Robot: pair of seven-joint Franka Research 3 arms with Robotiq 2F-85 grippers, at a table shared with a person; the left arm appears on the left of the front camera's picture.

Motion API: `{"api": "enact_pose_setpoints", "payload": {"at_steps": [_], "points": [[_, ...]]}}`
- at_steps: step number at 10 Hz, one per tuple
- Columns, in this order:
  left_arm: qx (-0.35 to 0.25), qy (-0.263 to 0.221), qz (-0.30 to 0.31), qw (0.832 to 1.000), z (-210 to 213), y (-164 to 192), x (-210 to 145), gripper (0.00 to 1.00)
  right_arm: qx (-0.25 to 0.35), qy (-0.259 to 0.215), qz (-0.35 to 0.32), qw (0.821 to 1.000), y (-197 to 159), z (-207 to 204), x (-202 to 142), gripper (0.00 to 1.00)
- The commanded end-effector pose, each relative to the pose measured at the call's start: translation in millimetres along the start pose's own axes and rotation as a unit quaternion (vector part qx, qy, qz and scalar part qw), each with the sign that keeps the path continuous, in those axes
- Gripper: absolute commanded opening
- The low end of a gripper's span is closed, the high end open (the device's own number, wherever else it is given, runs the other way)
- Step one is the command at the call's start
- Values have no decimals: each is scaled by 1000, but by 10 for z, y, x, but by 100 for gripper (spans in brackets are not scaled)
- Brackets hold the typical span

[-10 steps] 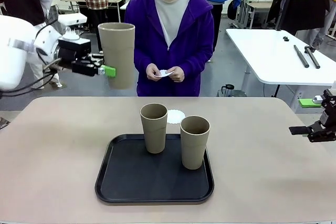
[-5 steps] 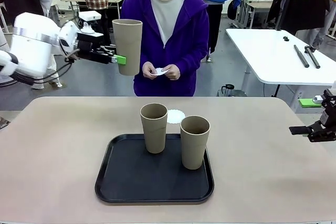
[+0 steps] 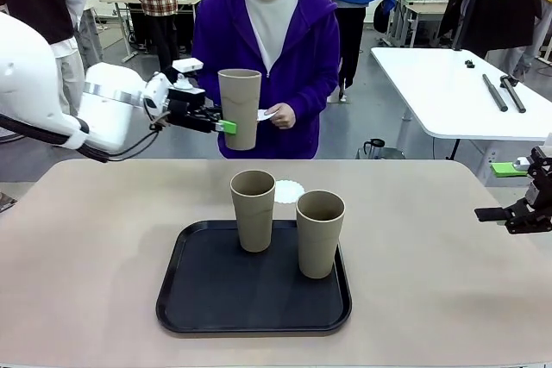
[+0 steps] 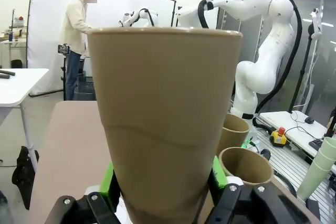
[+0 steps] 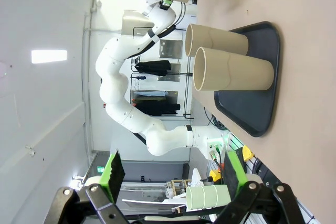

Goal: Place coasters on the table and set cups on them.
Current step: Pick up one Reusable plastic cup and place it on a coaster set by the human.

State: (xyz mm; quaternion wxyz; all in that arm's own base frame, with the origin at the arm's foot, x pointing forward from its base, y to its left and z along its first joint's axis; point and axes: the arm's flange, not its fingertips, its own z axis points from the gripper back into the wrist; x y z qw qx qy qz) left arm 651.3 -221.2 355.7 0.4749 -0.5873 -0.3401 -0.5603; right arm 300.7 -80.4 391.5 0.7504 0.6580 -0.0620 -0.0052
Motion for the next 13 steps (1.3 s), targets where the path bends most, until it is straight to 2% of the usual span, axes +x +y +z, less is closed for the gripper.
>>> {"api": "enact_pose_setpoints", "payload": {"at_steps": [1,6,10,13], "points": [[-5,15,-8,1000,-145,252,-5,82,5,1,1,1000,14,-1,2,100],[9,35,-42,998,-599,419,-261,82,5,1,1,1000,14,-1,2,100],[-3,24,-60,998,-868,450,-405,82,5,1,1,1000,14,-1,2,100],[-6,16,-61,998,-920,489,-448,82,5,1,1,1000,14,-1,2,100]]}}
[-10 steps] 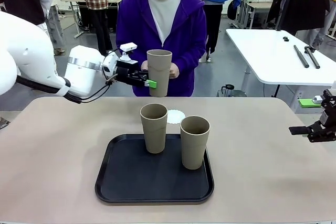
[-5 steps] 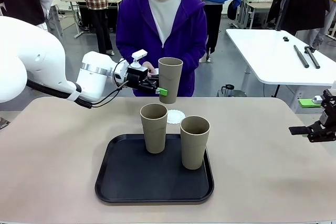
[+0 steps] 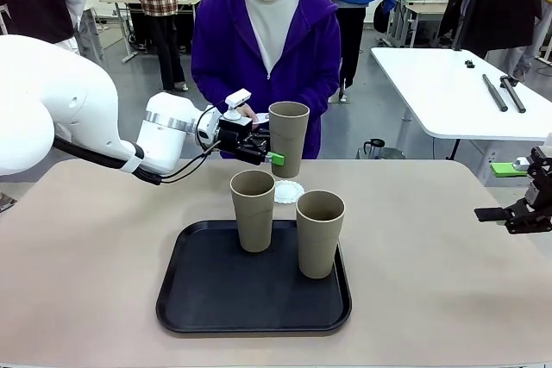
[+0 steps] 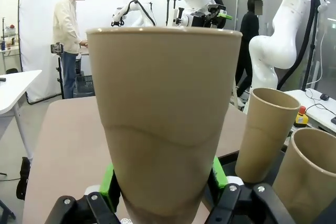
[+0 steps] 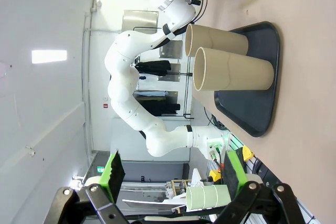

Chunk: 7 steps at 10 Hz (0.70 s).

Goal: Place coasters on the table and set cups on them.
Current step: Pick up one Reusable plastic cup and place it on a coaster set by the human.

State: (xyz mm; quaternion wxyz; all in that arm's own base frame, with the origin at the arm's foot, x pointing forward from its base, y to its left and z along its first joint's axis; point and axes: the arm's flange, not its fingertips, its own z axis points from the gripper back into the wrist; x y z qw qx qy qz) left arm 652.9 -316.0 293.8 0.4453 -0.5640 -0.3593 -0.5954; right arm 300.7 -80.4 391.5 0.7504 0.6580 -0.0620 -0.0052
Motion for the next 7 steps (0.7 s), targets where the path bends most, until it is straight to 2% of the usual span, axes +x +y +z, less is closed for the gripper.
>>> {"api": "enact_pose_setpoints", "payload": {"at_steps": [1,7], "points": [[0,1,1,1000,9,-16,13,82,5,1,1,1000,14,-1,2,100],[0,0,2,1000,0,2,-23,82,5,1,1,1000,14,-1,2,100]]}}
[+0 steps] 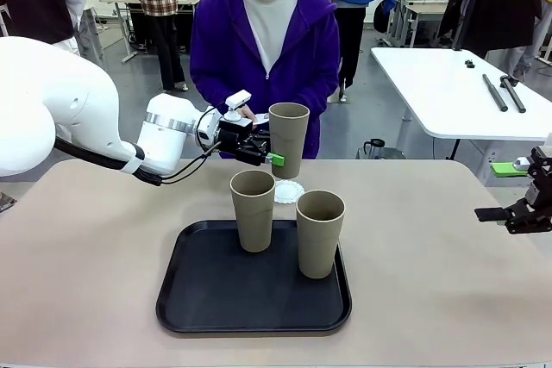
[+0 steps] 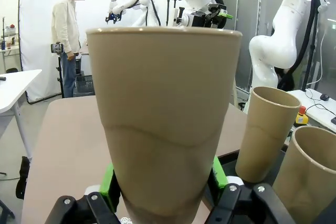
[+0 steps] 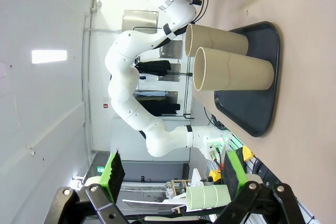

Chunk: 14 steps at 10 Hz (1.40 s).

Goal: Place coasters on the table and set cups on them.
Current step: Pick up one Reusable plastic cup and place it on a coaster set by the human.

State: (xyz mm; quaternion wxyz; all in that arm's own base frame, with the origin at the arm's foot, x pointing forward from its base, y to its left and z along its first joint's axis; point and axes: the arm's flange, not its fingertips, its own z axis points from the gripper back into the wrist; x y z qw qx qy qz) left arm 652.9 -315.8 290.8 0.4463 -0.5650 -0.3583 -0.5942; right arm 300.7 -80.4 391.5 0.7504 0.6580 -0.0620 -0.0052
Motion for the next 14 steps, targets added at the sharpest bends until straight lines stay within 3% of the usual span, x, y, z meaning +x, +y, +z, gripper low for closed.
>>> {"api": "enact_pose_setpoints", "payload": {"at_steps": [1,5,14], "points": [[-16,1,-18,1000,31,52,-99,82,5,1,1,1000,14,-1,2,100],[-39,-15,-48,998,75,238,-345,82,5,1,1,1000,14,-1,2,100],[-21,-11,1,1000,91,482,-622,82,5,1,1,1000,14,-1,2,100]]}}
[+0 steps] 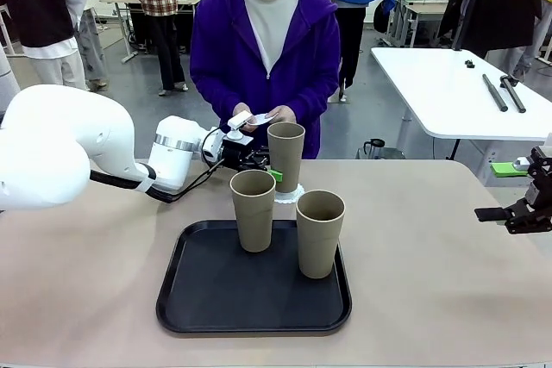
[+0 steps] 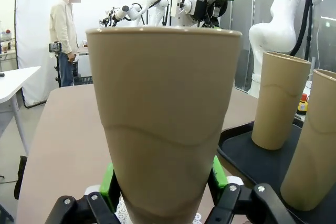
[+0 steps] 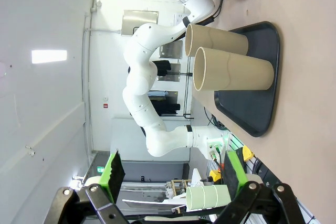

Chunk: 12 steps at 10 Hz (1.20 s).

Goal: Place coasters on the table and set cups on them.
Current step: Pick up one Reusable plastic cup and place it on a coaster set by the human.

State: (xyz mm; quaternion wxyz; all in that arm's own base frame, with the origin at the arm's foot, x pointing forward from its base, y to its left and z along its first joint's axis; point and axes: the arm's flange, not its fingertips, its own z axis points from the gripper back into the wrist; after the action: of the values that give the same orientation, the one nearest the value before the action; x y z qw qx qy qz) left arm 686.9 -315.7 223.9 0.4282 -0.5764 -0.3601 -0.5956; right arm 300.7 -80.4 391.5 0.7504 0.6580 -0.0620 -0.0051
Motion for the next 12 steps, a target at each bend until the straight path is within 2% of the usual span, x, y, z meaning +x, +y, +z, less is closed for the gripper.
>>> {"api": "enact_pose_setpoints", "payload": {"at_steps": [1,9,10,12], "points": [[-7,4,12,1000,46,107,0,82,5,1,1,1000,14,-1,2,100],[-32,21,11,999,65,55,-155,82,5,1,1,1000,14,-1,2,100],[-36,23,13,999,70,63,-146,100,5,1,1,1000,14,-1,2,100],[-38,28,15,999,69,48,-162,100,5,1,1,1000,14,-1,2,100]]}}
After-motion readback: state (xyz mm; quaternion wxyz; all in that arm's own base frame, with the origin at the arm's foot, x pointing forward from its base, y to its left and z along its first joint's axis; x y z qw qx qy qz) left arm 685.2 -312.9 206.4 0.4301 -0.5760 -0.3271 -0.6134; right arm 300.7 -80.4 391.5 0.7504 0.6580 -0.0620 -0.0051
